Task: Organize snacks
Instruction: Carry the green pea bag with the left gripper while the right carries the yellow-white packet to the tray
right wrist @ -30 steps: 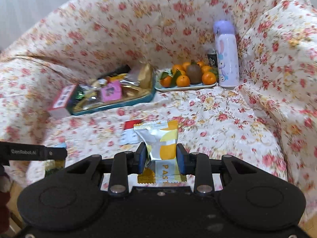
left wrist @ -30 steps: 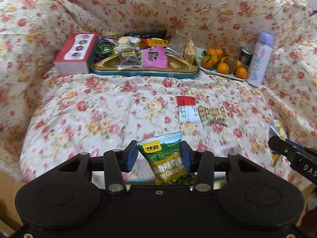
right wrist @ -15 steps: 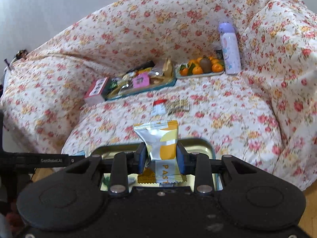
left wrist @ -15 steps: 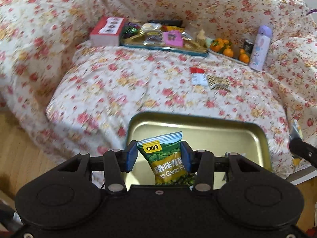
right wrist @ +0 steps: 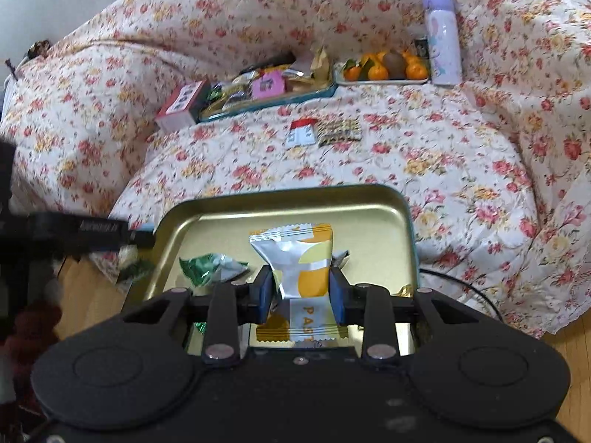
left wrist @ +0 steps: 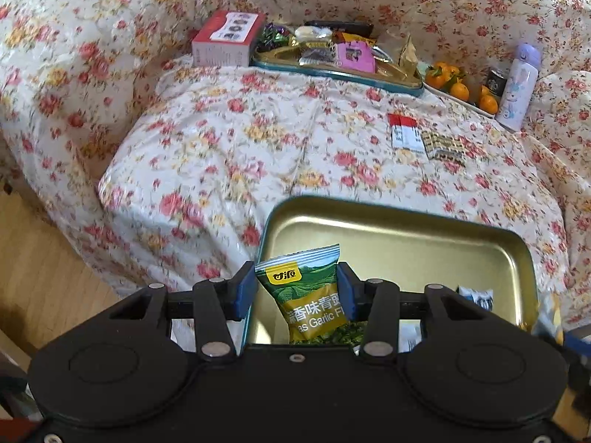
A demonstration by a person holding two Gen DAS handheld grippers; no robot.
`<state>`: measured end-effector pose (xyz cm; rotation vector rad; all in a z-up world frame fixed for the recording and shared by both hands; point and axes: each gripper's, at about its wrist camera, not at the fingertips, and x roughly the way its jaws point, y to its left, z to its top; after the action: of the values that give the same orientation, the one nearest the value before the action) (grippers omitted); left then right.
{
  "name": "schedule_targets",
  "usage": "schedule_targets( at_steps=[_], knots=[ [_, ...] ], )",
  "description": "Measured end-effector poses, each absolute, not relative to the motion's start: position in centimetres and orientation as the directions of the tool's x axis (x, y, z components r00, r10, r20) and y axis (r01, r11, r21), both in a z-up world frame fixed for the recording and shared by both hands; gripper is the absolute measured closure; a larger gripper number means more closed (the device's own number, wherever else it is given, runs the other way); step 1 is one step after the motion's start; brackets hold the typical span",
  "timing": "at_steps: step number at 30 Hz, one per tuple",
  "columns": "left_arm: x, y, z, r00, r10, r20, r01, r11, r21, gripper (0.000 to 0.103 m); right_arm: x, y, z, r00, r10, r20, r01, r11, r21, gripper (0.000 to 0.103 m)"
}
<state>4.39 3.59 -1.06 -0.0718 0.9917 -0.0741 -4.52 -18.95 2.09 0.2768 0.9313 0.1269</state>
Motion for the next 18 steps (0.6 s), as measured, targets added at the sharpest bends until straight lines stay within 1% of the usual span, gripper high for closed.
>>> schedule_targets(
  at_steps=[6,10,14,18],
  knots=[
    [6.3,2.6,-1.0,0.559,-0.09,-0.824,0.045,0.996,-0.078,0.05,-4.6,-17.9,1.7,0.569,0.255,-0.782,-0.024,0.956,0.294,0.069],
    [6.7,2.3,-0.7,0.562,-0.104,-0.821,0.048,0.995,-0.093,0.05,-4.7,-17.5,1.6,0.561,0.262,-0.785,-0.04,0.956,0.291,0.069],
    [6.2,2.2,-0.4,0.561,-0.119,-0.819,0.057,0.993,-0.105,0.05,-4.7,-17.5,1.7,0.559,0.264,-0.786,-0.045,0.956,0.29,0.069],
    [5.0,2.0,-0.3,0.563,-0.107,-0.82,0.062,0.994,-0.087,0.05,-4.7,-17.2,1.6,0.56,0.257,-0.788,-0.047,0.959,0.279,0.069]
  ],
)
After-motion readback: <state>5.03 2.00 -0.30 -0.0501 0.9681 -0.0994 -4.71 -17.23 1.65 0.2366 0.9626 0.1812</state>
